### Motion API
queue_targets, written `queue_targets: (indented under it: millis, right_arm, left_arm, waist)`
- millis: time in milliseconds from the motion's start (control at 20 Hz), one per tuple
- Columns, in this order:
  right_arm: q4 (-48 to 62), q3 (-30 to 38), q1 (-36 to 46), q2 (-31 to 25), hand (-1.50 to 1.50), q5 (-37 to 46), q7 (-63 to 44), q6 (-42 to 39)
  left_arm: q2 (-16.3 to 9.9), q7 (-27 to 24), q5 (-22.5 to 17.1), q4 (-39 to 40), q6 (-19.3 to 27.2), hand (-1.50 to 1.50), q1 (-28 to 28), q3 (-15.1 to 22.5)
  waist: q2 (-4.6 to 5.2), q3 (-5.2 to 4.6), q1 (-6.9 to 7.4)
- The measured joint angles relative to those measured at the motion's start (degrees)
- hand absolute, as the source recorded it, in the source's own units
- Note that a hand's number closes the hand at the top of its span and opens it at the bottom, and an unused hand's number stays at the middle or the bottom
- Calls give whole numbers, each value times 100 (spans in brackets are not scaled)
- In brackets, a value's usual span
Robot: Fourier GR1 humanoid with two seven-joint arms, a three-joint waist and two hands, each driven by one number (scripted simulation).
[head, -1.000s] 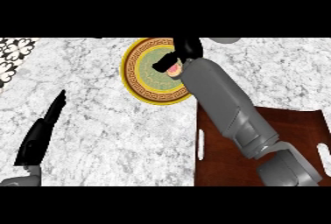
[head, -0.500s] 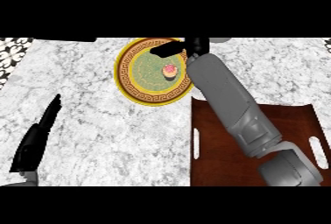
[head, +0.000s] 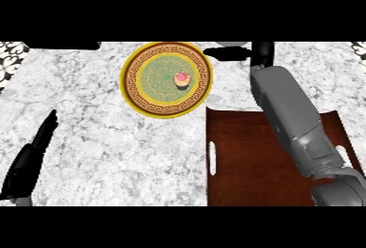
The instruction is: Pick the cupcake from the tray and place it in the plate
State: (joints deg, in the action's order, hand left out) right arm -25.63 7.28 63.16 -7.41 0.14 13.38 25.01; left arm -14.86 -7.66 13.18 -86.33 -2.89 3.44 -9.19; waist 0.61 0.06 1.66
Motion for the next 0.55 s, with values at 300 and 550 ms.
queue_targets:
  millis: [300,550]
  right_arm:
    - [169,236,-363,-563,-150,-143,841,-831]
    - [393,354,-447,-965,-150,-161,1078,-1304]
  left_arm:
    - [42,89,55,44,16,0,-124,11]
    - [109,96,90,-117,19,0,49,24]
  waist:
    - [-9,-1,-36]
    - [-18,-2,-37]
